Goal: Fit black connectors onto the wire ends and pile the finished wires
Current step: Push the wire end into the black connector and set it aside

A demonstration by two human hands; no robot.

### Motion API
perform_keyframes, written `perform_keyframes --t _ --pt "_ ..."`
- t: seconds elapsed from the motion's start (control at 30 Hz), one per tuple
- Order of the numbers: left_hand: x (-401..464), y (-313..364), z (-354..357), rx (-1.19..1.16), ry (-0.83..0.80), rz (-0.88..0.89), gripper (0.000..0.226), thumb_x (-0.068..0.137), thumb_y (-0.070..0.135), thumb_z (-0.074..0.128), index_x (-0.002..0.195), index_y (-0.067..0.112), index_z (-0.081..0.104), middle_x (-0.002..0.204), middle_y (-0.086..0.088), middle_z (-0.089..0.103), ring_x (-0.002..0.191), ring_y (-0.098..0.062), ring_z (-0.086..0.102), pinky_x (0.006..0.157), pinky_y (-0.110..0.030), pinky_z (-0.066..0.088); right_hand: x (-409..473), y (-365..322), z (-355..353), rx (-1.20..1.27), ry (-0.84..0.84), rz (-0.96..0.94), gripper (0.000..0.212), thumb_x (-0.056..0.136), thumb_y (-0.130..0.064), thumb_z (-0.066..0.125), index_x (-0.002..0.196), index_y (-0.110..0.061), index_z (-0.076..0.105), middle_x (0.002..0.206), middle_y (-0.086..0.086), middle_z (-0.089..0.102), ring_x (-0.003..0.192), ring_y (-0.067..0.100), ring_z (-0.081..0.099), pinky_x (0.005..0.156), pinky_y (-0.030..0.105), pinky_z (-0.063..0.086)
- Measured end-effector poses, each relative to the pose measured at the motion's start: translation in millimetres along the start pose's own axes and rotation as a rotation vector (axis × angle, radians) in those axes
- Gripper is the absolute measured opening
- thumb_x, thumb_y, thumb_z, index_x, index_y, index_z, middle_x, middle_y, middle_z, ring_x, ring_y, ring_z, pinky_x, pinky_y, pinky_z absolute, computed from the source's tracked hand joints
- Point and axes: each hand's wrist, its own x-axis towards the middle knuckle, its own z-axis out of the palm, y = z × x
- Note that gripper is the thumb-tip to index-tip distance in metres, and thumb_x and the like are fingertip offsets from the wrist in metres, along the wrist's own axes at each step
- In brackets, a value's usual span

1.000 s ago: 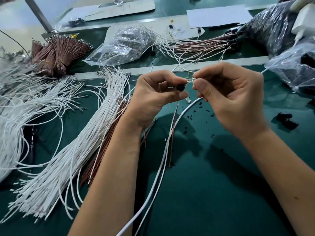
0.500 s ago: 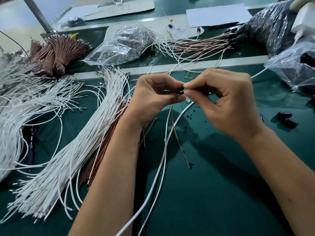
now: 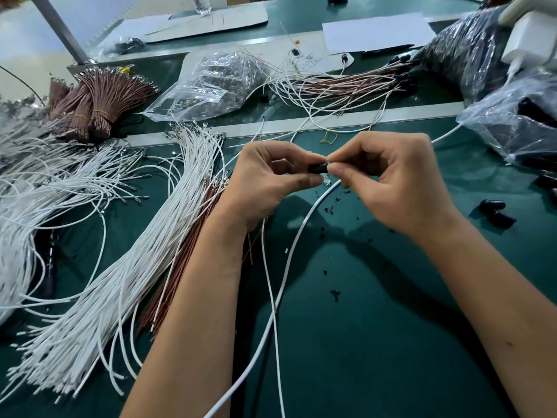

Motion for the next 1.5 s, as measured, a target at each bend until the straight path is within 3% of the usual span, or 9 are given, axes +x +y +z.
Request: perform_keyframes --t 0.2,0.33,0.53,0.63,0.7,0.87,1.03,1.23,1.5 --pt "-1 0 2 -0.050 0.003 -0.005 0.026 0.070 -0.007 0.081 0.094 0.003 0.076 0.091 -0.010 0.078 0.088 -0.022 0.073 0.087 -0.031 0.059 0 4 -1 0.137 -0.035 0.091 0.004 0.088 -0.006 0.080 0.088 -0.005 0.076 0.069 0.001 0.072 0.058 0.014 0.068 0.059 0.025 0.055" --pt "-2 -1 5 -0.006 -0.008 -0.030 0.029 0.073 -0.013 0.079 0.097 0.002 0.075 0.088 -0.008 0.078 0.085 -0.018 0.073 0.084 -0.027 0.059 1 6 -3 0.105 -0.086 0.133 0.003 0.086 -0.011 0.080 0.084 -0.013 0.078 0.066 -0.006 0.072 0.058 0.010 0.067 0.059 0.024 0.053" --pt "0 -2 7 0.077 0.005 -0.004 0.029 0.072 -0.011 0.081 0.097 0.004 0.076 0.088 -0.012 0.077 0.083 -0.019 0.072 0.085 -0.029 0.060 1 9 -1 0.057 -0.078 0.153 0.006 0.086 -0.014 0.081 0.082 -0.014 0.077 0.067 0.000 0.072 0.058 0.026 0.066 0.054 0.035 0.053" --pt "0 -2 8 0.075 0.017 0.008 0.032 0.072 -0.012 0.081 0.099 0.003 0.075 0.085 -0.006 0.078 0.081 -0.016 0.073 0.082 -0.026 0.059 0 11 1 0.152 -0.090 0.191 0.006 0.086 -0.009 0.081 0.082 -0.010 0.077 0.065 -0.004 0.072 0.055 0.009 0.065 0.055 0.020 0.049" --pt "0 -2 10 0.061 0.023 0.010 0.032 0.072 -0.012 0.081 0.098 0.006 0.075 0.084 -0.002 0.078 0.081 -0.014 0.073 0.081 -0.025 0.058 1 13 1 0.242 -0.092 0.228 0.007 0.087 -0.005 0.080 0.083 -0.007 0.075 0.065 -0.001 0.072 0.054 0.007 0.064 0.054 0.016 0.048" --pt "1 -1 13 0.003 0.037 0.002 0.025 0.072 -0.009 0.081 0.093 0.002 0.075 0.086 -0.014 0.077 0.081 -0.022 0.072 0.082 -0.031 0.060 0 11 4 0.496 -0.041 0.325 0.005 0.088 -0.003 0.077 0.086 -0.006 0.075 0.067 0.007 0.072 0.054 0.014 0.063 0.052 0.021 0.049" --pt "1 -1 15 -0.096 0.058 -0.034 0.025 0.072 -0.009 0.081 0.095 -0.005 0.074 0.080 -0.010 0.076 0.069 -0.011 0.070 0.070 -0.019 0.055 2 9 4 0.814 0.008 0.519 0.017 0.082 -0.018 0.076 0.090 -0.003 0.076 0.072 0.009 0.073 0.057 0.013 0.063 0.053 0.019 0.050" --pt "2 -4 20 -0.090 0.100 -0.054 0.020 0.072 -0.010 0.082 0.085 0.002 0.074 0.074 -0.005 0.074 0.066 -0.009 0.068 0.067 -0.019 0.053 3 9 8 0.928 0.057 0.687 0.014 0.075 -0.017 0.077 0.082 -0.006 0.073 0.066 0.006 0.069 0.052 0.009 0.061 0.048 0.015 0.049" --pt "0 -6 30 -0.185 0.124 -0.078 0.020 0.073 -0.012 0.080 0.078 0.006 0.074 0.074 -0.003 0.076 0.066 -0.008 0.070 0.065 -0.017 0.053 3 7 10 0.976 0.046 0.640 0.015 0.079 -0.015 0.074 0.065 -0.016 0.072 0.061 0.004 0.063 0.050 0.010 0.054 0.045 0.017 0.043"
